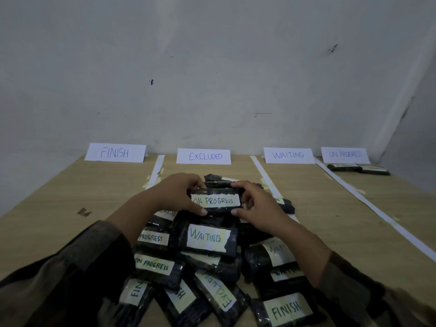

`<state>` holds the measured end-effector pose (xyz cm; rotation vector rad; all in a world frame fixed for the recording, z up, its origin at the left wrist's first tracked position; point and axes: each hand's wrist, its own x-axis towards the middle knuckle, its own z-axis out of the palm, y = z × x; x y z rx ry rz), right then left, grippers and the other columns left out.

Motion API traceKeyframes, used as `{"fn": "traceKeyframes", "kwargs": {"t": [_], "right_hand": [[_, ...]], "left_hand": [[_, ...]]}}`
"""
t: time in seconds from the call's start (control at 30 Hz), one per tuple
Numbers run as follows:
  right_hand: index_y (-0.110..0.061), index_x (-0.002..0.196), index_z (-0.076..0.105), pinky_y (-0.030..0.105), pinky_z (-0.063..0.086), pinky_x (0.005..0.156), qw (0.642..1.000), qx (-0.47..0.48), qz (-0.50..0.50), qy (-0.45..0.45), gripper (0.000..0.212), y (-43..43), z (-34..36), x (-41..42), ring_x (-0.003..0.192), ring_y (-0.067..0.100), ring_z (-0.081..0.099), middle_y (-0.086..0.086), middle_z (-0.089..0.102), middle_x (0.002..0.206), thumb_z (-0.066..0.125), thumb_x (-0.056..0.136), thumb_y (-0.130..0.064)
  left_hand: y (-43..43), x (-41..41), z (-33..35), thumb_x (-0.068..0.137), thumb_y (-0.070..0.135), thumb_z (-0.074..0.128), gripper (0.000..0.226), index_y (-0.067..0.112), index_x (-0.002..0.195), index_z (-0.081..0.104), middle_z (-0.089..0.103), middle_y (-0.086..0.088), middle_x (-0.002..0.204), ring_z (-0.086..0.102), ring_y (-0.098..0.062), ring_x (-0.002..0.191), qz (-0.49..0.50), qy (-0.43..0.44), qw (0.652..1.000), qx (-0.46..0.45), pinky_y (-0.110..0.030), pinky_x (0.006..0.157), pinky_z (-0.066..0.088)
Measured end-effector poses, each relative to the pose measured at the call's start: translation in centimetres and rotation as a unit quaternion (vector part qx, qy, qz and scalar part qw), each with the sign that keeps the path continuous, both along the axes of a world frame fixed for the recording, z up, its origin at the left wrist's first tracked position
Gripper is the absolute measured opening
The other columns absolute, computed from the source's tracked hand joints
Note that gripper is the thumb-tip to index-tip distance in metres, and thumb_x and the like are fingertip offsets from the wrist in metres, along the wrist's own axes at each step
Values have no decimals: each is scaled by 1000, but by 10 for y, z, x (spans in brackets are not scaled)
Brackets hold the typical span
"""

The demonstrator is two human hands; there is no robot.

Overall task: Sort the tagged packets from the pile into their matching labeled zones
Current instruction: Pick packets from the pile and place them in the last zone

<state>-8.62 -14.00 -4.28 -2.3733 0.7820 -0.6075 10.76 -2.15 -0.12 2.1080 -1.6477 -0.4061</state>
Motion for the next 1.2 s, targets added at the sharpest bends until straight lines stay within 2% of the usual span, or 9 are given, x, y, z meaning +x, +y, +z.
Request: {"fn": "traceKeyframes", "kwargs": {"t": [0.1,0.2,0.3,0.43,0.5,0.6,0.77,0.97,1.2], "right_hand": [[-32,134,44,29,43,92,992,-125,8,19,64,0,2,0,110,10,46,-9,41,120,74,77,-30],[-27,135,45,35,35,102,968,-241,59,29,69,-2,6,2,126,16,39,-5,41,139,75,73,-34],[-22,135,47,37,33,102,947,-309,80,48,69,-2,10,5,119,21,47,0,50,131,74,73,-38],[-22,140,39,28,32,95,938,-330,58,87,71,-8,22,0,113,20,46,-1,48,129,68,78,-40],[-23,139,40,26,35,85,938,-329,49,98,68,-15,29,-6,109,19,49,-3,48,126,67,78,-38],[-23,136,41,28,45,78,938,-324,21,124,67,-35,40,-21,106,17,52,-4,47,124,67,76,-36],[-22,132,43,29,47,69,939,-301,-42,159,62,-82,52,-60,98,18,53,-3,45,122,67,76,-28],[-23,127,46,26,37,64,934,-284,-121,180,55,-143,56,-109,97,17,53,-4,46,122,67,76,-26],[-26,127,45,28,41,71,925,-243,-185,228,58,-218,47,-162,105,19,53,-4,47,120,67,74,-25]], "left_hand": [[-1,-1,2,65,30,86,46,27,100,57,61,0,108,58,-19,97,5,33,999,-17,-29,79,46],[-2,-3,3,68,27,84,42,25,101,58,59,3,97,56,-10,79,9,67,997,-25,-24,70,42],[-6,-5,6,69,23,83,40,22,100,59,65,-7,81,55,-11,59,8,127,992,-18,-20,56,45],[-17,-11,13,69,18,83,40,17,102,59,58,11,58,51,3,45,4,136,990,-41,-8,46,37],[-26,-16,17,68,22,84,50,20,111,57,59,12,64,56,3,56,-11,126,991,-35,-11,54,41],[-47,-23,23,65,31,85,77,27,130,45,57,6,106,57,-13,99,-30,55,998,-5,-26,85,44],[-91,-45,26,69,40,81,88,26,141,33,44,5,139,44,-17,126,-53,-65,996,7,-32,101,37],[-159,-87,23,77,46,70,77,25,141,34,40,2,144,37,-19,133,-75,-152,985,-17,-41,107,35],[-247,-142,11,83,49,62,69,25,141,34,36,2,147,35,-19,134,-120,-193,974,-27,-39,108,33]]}}
